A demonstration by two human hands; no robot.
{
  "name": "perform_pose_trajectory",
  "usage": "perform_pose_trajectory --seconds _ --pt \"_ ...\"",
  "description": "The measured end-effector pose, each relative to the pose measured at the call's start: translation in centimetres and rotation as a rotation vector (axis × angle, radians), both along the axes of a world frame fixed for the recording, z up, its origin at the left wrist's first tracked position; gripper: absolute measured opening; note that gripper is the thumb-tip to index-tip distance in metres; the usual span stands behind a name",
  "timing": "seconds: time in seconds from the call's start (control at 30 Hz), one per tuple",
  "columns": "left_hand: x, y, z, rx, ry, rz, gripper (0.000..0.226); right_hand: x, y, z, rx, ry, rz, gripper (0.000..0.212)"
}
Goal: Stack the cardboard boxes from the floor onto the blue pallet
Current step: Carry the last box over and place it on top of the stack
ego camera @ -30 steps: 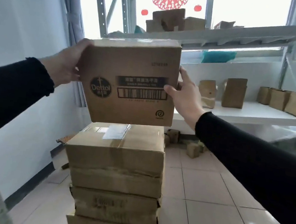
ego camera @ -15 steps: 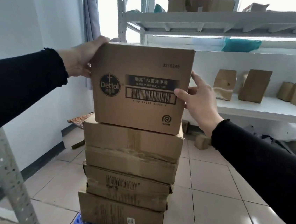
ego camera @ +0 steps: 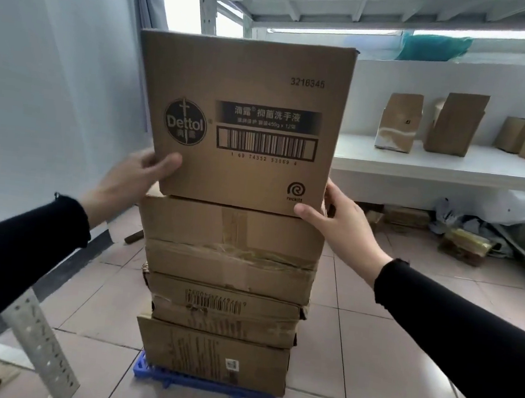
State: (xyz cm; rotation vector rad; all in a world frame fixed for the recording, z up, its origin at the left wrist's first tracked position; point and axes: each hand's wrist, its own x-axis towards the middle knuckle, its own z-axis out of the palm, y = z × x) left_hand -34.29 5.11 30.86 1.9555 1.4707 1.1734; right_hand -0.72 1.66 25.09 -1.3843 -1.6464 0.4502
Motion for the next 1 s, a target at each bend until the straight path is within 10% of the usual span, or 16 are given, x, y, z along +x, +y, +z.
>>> perform_pose_trajectory --seconds 0.67,1.0 --pt "-1.9 2.2 -7.3 0.161 -0.100 0.002 0.012 -1.1 1.3 -3.6 0.067 0.054 -0.072 0.072" --pt "-3.8 1.9 -13.6 0.050 -0.208 0.146 0.096 0.1 -1.0 -11.4 -0.113 0.326 -0.018 0.131"
